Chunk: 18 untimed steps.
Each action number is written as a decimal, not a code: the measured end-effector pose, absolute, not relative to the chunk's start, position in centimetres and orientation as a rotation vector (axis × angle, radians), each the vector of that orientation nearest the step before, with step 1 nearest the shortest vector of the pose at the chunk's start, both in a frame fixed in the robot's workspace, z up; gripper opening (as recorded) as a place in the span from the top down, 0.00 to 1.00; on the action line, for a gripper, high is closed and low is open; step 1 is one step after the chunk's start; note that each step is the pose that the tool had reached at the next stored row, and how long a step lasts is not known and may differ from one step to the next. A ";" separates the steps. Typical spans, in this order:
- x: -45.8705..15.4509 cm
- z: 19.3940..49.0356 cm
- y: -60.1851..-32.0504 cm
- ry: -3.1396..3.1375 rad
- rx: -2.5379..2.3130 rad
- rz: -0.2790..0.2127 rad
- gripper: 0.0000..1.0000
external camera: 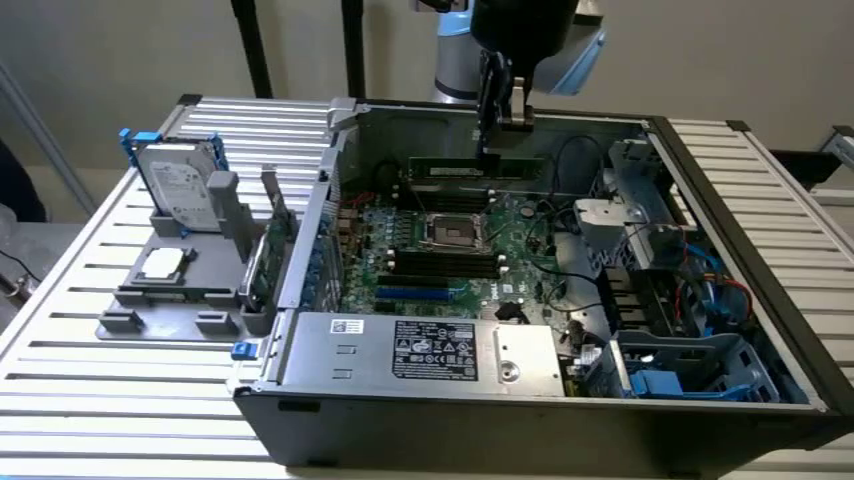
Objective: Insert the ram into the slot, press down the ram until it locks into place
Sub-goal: 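Insert the ram into the slot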
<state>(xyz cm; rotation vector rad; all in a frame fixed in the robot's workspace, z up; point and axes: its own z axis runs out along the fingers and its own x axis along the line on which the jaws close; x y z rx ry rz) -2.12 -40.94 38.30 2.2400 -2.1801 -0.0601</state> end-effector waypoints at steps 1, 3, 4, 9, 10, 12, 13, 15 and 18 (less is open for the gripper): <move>-2.1 38.3 -40.9 -2.180 2.240 -0.060 0.87; -2.1 38.3 -40.9 -2.180 2.240 -0.060 0.87; -2.1 38.3 -40.9 -2.180 2.240 -0.060 0.87; -2.2 37.9 -40.8 -2.185 2.219 -0.075 0.87; -2.3 37.8 -40.7 -2.188 2.211 -0.079 0.87; -2.3 37.5 -40.6 -2.197 2.200 -0.081 0.87; -2.3 37.3 -40.6 -2.204 2.193 -0.081 0.87; -2.4 37.0 -40.6 -2.218 2.178 -0.080 0.87; -2.4 36.4 -40.6 -2.238 2.159 -0.080 0.87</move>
